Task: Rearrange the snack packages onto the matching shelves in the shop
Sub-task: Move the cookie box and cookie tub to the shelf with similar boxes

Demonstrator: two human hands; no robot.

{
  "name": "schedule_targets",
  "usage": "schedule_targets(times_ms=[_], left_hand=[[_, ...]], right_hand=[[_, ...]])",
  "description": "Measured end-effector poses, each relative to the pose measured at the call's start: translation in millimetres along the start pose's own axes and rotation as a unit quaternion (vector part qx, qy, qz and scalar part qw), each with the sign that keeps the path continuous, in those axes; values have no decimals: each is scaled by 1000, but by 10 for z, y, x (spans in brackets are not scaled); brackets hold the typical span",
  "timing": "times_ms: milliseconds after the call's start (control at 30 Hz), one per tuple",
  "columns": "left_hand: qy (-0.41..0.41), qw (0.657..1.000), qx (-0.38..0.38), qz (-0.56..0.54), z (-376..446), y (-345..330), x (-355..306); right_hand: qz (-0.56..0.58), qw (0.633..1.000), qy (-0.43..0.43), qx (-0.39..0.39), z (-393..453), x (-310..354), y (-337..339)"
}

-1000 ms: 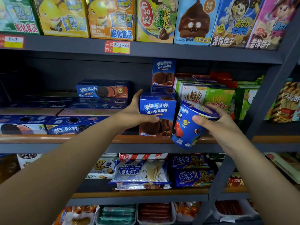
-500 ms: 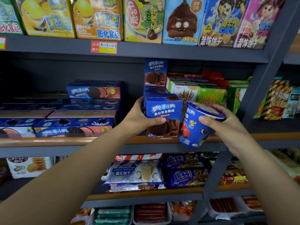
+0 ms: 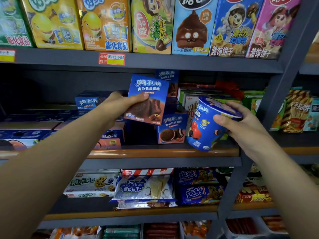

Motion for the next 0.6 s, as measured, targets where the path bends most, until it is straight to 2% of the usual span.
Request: schedule_targets(times_ms=[133,233,367,600], left_hand=[[22,993,-67,-93,228,96,25],[6,984,-100,-147,374,115,-7],[-51,984,-70,-156,537,-46,-93],[-100,982,-34,-156,896,-579,-119]], right_hand=[[-11,1000,2,-5,30,47,-44],[-15,1000,-2,0,33,21,-17],[-33,999,-13,8,4,-26,16],[-41,999,2,0,4,-32,1]])
Point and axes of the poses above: each hand's wrist, its own z-axis towards the middle knuckle, its own y-axis out of the back of the hand, x = y × z, the point moved 4 cm from there along z, towards the middle knuckle, and after that the axes turned 11 degrees about z, right-handed, at the moved point
